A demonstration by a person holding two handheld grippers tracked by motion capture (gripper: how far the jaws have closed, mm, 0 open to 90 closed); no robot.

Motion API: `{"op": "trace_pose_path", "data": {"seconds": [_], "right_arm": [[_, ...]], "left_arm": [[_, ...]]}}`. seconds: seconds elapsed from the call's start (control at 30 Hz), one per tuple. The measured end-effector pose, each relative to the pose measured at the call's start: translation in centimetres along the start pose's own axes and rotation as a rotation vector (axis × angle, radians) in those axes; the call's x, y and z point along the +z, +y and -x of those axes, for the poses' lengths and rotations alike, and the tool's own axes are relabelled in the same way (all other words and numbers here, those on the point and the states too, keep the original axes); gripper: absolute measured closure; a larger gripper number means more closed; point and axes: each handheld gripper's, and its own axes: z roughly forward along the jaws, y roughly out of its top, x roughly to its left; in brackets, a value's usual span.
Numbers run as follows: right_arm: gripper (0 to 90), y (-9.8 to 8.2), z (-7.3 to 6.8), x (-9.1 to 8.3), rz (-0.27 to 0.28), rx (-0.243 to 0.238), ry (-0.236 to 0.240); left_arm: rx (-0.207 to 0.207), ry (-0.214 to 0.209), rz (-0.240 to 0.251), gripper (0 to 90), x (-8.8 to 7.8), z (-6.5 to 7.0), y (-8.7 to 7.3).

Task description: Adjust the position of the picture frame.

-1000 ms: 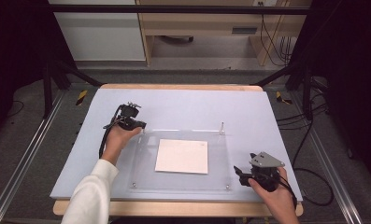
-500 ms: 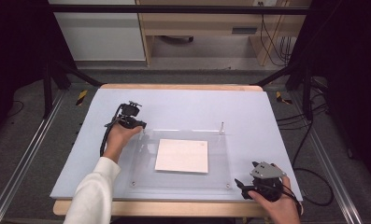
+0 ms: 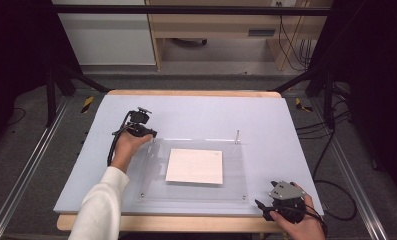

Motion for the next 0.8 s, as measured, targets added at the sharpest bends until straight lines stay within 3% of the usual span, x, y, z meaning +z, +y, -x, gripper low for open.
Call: {"op": "trace_pose_path", "data": {"seconds": [0.4, 0.8], "right_arm": [[21.4, 1.1, -1.6, 1.0, 0.004, -0.079, 0.058], [19.7, 2.3, -2.6, 2.1, 0.039, -0.15, 0.037]], "left_arm": [[-0.008, -0.01, -0.018, 84.2, 0.1, -0.2, 0.2], [-0.014, -0.016, -0.018, 83.8, 0.3, -0.4, 0.2]]}}
